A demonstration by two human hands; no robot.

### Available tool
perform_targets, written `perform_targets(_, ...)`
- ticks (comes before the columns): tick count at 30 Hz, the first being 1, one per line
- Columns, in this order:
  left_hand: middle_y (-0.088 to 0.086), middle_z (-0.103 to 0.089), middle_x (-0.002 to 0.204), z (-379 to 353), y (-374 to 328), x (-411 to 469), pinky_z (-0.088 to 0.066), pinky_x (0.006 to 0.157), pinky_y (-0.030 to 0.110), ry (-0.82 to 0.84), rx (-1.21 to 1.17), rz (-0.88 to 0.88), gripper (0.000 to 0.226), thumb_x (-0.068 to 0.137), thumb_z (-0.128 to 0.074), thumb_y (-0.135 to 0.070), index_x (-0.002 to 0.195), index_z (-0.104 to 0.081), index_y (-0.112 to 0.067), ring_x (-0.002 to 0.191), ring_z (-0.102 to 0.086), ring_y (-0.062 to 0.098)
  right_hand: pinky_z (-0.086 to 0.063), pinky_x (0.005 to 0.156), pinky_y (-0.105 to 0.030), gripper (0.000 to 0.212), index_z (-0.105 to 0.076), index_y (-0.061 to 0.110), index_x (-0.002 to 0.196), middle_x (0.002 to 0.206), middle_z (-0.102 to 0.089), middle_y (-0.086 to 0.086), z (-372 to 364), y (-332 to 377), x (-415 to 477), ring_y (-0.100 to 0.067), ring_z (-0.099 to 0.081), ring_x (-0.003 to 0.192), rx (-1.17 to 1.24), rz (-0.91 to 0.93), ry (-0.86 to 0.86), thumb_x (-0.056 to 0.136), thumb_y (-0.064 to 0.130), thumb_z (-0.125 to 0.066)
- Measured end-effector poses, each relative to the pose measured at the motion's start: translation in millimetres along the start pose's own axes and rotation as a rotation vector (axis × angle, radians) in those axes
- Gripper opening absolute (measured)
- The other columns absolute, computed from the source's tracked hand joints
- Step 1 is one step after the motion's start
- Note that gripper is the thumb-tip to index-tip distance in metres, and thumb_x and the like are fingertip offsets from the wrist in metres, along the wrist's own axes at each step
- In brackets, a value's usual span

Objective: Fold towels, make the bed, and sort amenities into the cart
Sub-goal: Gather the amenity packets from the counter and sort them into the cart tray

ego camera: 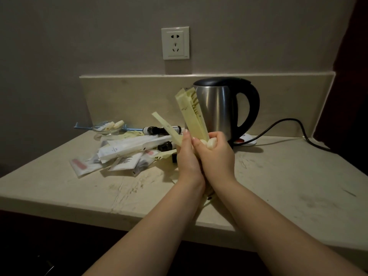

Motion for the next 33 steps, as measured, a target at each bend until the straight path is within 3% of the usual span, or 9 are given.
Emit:
perform_targets(4,0.008,-0.073,0.096,-14,-8,-3,-0.055,0.087,0.041,0.079,0.186,-0.094,0.040,0.088,-0.061,-0.041,0.115,-0.062,-0.011,0.091,-0.070,0.024,-0.045,0.054,-0.008,0.024,-0.048,0.024,0.101,0.086,-0.059,0.014,9,4,4,0.003,-0.058,0.075,0.052,0.007,-0.080,0.089,0.038,-0.063)
perform_targets(10,0.004,-0.071,0.082,-46,-33,-16,-0.055,0.079,0.034,0.183,0.410,-0.204,0.025,0.090,-0.060,-0.037,0.089,-0.065,-0.012,0.084,-0.069,0.020,-0.041,0.047,-0.008,0.019,-0.044,0.022,0.100,0.082,-0.057,0.011,19,29,13,0.001,-0.056,0.069,0.075,0.060,-0.129,0.094,0.035,-0.055)
perform_targets(14,0.007,-0.071,0.093,-56,-45,-26,-0.056,0.075,0.030,0.192,0.415,-0.219,0.033,0.090,-0.059,-0.040,0.104,-0.064,-0.011,0.088,-0.069,0.019,-0.042,0.050,-0.008,0.022,-0.042,0.023,0.101,0.085,-0.056,0.012,25,47,13,0.002,-0.056,0.071,0.031,0.104,-0.146,0.093,0.037,-0.057)
perform_targets(22,0.003,-0.072,0.079,-61,-47,-56,-0.056,0.072,0.030,0.188,0.412,-0.215,0.040,0.090,-0.053,-0.050,0.083,-0.068,-0.013,0.078,-0.069,0.015,-0.052,0.062,-0.019,0.026,-0.047,0.021,0.100,0.096,-0.061,0.004,51,64,-8,-0.009,-0.062,0.083,-0.034,0.102,-0.234,0.090,0.042,-0.059)
perform_targets(24,0.000,-0.071,0.075,-61,-44,-68,-0.054,0.065,0.025,0.189,0.419,-0.221,0.039,0.090,-0.053,-0.050,0.077,-0.067,-0.016,0.074,-0.068,0.011,-0.054,0.064,-0.019,0.027,-0.048,0.019,0.102,0.100,-0.062,0.001,58,65,-16,-0.011,-0.063,0.086,-0.005,0.080,-0.229,0.091,0.042,-0.058)
perform_targets(27,0.000,-0.071,0.081,-59,-40,-91,-0.053,0.063,0.022,0.194,0.409,-0.222,0.032,0.090,-0.055,-0.046,0.086,-0.065,-0.016,0.078,-0.068,0.011,-0.057,0.069,-0.027,0.026,-0.051,0.017,0.101,0.097,-0.064,-0.001,71,66,-32,-0.011,-0.064,0.083,0.066,0.035,-0.232,0.091,0.040,-0.058)
perform_targets(30,0.002,-0.069,0.098,-52,-44,-122,-0.053,0.062,0.017,0.177,0.417,-0.279,0.037,0.089,-0.059,-0.041,0.115,-0.056,-0.015,0.086,-0.067,0.012,-0.057,0.072,-0.032,0.025,-0.052,0.017,0.102,0.092,-0.065,0.000,80,69,-56,-0.014,-0.064,0.082,0.134,0.017,-0.213,0.092,0.040,-0.055)
perform_targets(33,0.001,-0.069,0.100,-40,-50,-164,-0.053,0.061,0.014,0.141,0.442,-0.333,0.040,0.086,-0.063,-0.038,0.118,-0.056,-0.015,0.087,-0.067,0.010,-0.056,0.075,-0.035,0.027,-0.052,0.018,0.106,0.092,-0.063,0.002,86,78,-90,-0.015,-0.063,0.082,0.185,0.027,-0.159,0.093,0.041,-0.053)
Point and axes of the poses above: each hand's wrist, its own x-axis towards the middle knuckle, its own z-axis out of the back of the hand, y = z × x, the point moved 8 cm from there along x, towards the middle knuckle
